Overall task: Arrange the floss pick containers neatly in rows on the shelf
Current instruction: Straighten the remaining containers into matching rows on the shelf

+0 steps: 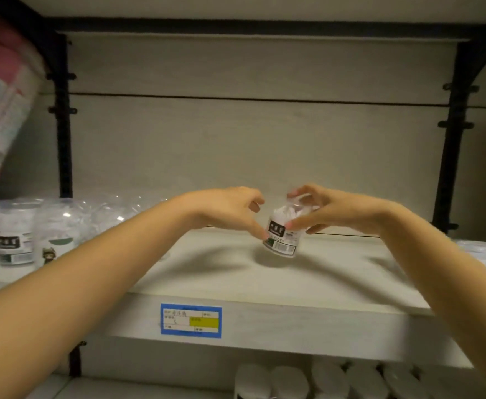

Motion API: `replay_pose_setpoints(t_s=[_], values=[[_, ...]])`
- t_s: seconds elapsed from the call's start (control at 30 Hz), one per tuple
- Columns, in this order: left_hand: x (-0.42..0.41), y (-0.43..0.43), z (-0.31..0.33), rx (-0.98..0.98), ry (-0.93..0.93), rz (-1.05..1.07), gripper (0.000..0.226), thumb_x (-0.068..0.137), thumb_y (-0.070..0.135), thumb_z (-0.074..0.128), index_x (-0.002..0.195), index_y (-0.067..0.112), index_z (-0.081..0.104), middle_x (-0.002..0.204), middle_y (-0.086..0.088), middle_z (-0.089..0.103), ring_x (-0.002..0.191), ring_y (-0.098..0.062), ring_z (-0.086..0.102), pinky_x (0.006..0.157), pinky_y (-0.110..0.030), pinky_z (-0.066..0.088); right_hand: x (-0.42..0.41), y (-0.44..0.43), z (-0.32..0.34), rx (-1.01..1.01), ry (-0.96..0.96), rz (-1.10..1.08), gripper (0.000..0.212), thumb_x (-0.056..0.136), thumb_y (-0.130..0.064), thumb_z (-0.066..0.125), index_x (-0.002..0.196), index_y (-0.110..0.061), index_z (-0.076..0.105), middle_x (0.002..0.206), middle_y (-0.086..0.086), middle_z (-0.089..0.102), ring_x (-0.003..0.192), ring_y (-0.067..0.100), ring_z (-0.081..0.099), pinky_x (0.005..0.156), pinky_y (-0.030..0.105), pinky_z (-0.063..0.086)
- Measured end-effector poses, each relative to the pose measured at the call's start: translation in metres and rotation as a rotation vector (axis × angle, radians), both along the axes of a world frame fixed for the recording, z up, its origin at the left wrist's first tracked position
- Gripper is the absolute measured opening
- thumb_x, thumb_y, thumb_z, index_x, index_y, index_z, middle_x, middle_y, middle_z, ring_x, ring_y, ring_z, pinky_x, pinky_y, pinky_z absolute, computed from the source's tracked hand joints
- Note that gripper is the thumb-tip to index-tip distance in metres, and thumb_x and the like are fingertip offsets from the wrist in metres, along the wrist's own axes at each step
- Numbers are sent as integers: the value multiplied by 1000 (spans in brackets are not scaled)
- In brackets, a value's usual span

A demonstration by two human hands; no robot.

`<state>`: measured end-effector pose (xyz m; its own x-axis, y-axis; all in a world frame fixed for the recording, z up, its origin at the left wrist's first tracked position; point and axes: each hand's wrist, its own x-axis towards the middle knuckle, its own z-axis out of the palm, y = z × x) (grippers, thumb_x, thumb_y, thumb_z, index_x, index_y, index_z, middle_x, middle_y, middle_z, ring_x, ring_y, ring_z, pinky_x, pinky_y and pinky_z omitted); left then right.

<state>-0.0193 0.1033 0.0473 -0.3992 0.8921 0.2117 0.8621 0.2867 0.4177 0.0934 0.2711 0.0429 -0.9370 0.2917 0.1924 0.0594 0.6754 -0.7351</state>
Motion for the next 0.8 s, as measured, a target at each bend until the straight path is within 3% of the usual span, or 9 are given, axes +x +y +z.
replay_pose_setpoints(t_s=[0.13,0.2,0.33,0.4,0.47,0.63,0.8], values=[[15,-21,-4,92,-208,-172,58,71,16,79,121,13,50,120,-2,62,107,-14,62,93,-29,51,21,-14,13,-132,50,290,57,67,-2,76,114,-18,47,111,3,60,91,16,60,88,37,50],[21,-30,-11,186,-261,-198,51,70,13,79,113,14,51,111,-2,66,96,-11,66,84,-23,54,26,-22,15,-131,60,356,54,67,1,75,111,-17,49,105,1,62,90,17,59,86,35,52],[25,-50,-18,355,-249,-161,73,64,21,83,127,24,46,106,2,66,90,-9,68,86,-31,55,35,-46,21,-98,112,372,50,65,-14,69,112,-17,52,107,-7,64,93,11,64,82,27,55],[28,-64,-18,421,-179,-125,87,61,26,85,134,28,38,110,0,63,93,-13,68,88,-39,55,33,-65,24,-5,176,321,51,61,-31,71,108,-25,55,112,-7,63,97,10,65,83,29,56],[31,-84,-14,484,-88,-88,92,61,31,83,137,34,31,114,1,60,93,-13,68,87,-39,56,29,-87,28,95,271,269,54,56,-43,70,106,-31,56,115,-8,61,98,9,65,82,28,56],[27,-168,8,492,37,-55,65,77,40,68,135,36,38,110,4,64,101,-8,64,90,-31,53,12,-153,30,118,484,370,57,53,-43,69,107,-30,55,110,-13,61,91,3,66,75,19,56],[-3,-249,25,529,218,102,51,77,41,68,123,26,54,108,4,63,98,-5,63,85,-23,52,-34,-227,38,338,479,421,53,51,-59,62,101,-48,48,109,-25,55,95,-8,59,70,14,51]])
